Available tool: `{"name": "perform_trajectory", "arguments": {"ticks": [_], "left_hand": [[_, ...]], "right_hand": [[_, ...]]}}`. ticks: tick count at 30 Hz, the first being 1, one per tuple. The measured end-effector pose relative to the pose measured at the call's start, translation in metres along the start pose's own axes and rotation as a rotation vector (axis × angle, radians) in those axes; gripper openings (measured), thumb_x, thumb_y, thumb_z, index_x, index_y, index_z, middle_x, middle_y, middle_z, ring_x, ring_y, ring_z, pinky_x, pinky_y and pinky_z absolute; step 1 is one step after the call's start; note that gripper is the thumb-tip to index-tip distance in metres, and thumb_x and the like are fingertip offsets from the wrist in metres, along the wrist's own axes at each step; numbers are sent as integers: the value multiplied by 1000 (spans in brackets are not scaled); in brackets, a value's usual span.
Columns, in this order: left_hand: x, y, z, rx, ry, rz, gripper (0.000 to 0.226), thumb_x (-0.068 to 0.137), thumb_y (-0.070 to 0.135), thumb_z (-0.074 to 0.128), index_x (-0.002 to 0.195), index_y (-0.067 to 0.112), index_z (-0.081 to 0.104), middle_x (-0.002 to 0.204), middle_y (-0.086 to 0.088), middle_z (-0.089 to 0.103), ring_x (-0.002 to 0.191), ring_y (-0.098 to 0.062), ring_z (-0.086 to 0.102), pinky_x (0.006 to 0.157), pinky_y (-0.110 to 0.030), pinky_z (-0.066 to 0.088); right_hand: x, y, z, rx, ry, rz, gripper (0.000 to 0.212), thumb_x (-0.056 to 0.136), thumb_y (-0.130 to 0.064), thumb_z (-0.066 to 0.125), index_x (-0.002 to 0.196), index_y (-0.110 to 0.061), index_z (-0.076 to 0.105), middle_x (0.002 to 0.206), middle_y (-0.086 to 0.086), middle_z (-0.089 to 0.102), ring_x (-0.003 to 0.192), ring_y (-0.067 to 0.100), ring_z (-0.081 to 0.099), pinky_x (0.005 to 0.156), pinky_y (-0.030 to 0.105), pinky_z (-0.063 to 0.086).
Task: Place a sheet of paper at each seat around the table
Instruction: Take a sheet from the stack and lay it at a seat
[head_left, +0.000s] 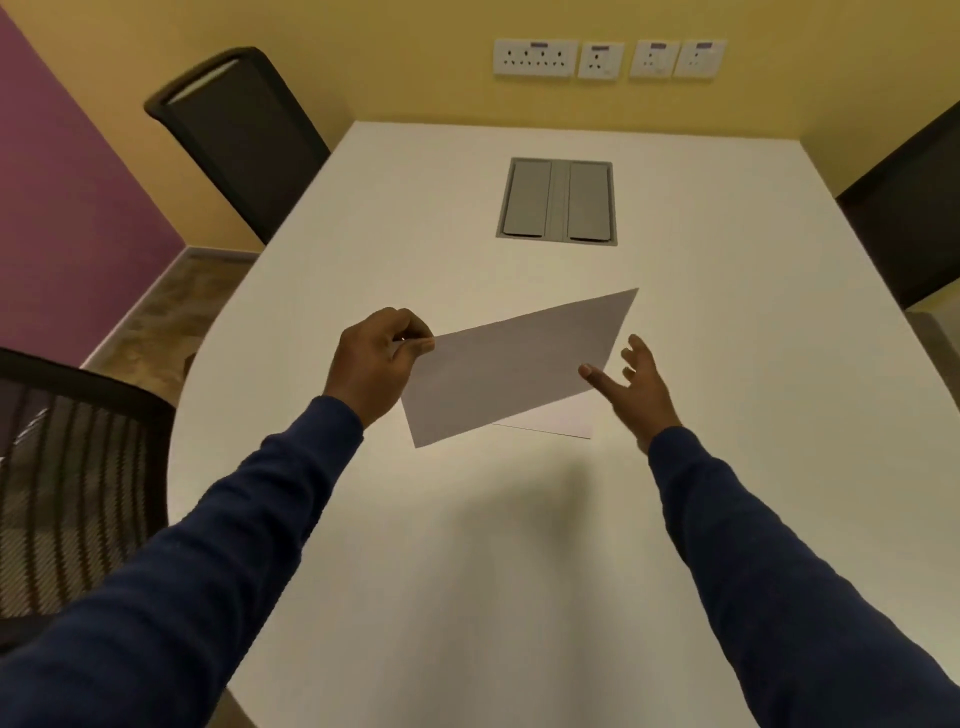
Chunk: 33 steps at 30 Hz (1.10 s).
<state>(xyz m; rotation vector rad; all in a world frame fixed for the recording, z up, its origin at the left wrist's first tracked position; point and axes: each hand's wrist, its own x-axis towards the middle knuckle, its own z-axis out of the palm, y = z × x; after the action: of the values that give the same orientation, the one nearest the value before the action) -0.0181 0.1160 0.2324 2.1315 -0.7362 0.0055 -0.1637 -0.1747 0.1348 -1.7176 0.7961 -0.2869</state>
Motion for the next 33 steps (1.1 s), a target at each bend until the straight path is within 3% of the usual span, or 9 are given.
{"name": "perform_trajectory", "arguments": {"ticks": [3,6,8,10,13,18,25,28,33], "left_hand": [[-17,9,-35,-47,-15,-15,5,91,12,66,87,13,69,87,4,68,84,-10,59,72,-29,49],[-33,8,-62,-149,25,-98,5,91,15,67,87,14,70,87,3,69,81,-12,59,71,-30,49],[-43,4,-77,-235,84,-141,4,91,16,69,87,15,71,88,2,69,83,-14,60,73,-29,51],[-52,-3,-87,-325,141,-186,3,91,15,69,88,17,70,91,3,68,85,-13,60,73,-26,52],[-67,-16,-96,-435,229,-286,8,90,21,72,96,23,66,100,1,67,87,-10,62,73,-24,54],[-99,-64,-100,-702,137,-635,75,63,62,83,116,13,62,113,-10,72,103,-30,69,89,-47,57],[-128,-156,-97,-696,83,-838,22,87,25,75,102,10,71,102,-9,75,102,-35,67,88,-45,56],[-123,-203,-104,-641,90,-904,33,77,33,80,95,8,68,99,-7,74,92,-28,66,96,-52,50],[-109,-274,-106,-483,78,-990,21,83,27,75,81,17,56,82,-4,51,75,-22,46,67,-35,40]], "right_hand": [[-9,-18,-10,101,-158,-12,78,79,-45,81,145,-23,44,143,-2,56,133,18,51,103,33,46],[-28,-38,-11,81,-257,-80,35,88,-30,74,118,-13,66,110,-4,72,103,13,66,76,13,48],[-37,-45,-7,79,-298,-108,22,90,-25,72,103,-7,69,98,-1,74,90,13,66,76,14,50],[-44,-50,1,90,-324,-132,24,91,-24,72,99,-1,68,94,4,73,86,15,66,86,27,54],[-53,-55,21,141,-321,-130,24,92,-21,71,100,1,68,95,6,73,85,14,67,83,28,55],[-62,-57,63,241,-323,-33,23,91,-23,71,102,-3,69,96,5,74,86,16,69,78,30,57],[-48,-60,136,157,-276,100,16,91,-22,71,97,-7,69,91,3,74,79,16,69,74,30,56],[-33,-61,177,87,-281,137,9,93,-19,69,94,-10,69,91,2,74,78,16,69,71,28,56],[5,-49,248,-30,-271,207,11,94,-13,66,98,-3,68,97,8,72,84,23,68,71,31,57]]}}
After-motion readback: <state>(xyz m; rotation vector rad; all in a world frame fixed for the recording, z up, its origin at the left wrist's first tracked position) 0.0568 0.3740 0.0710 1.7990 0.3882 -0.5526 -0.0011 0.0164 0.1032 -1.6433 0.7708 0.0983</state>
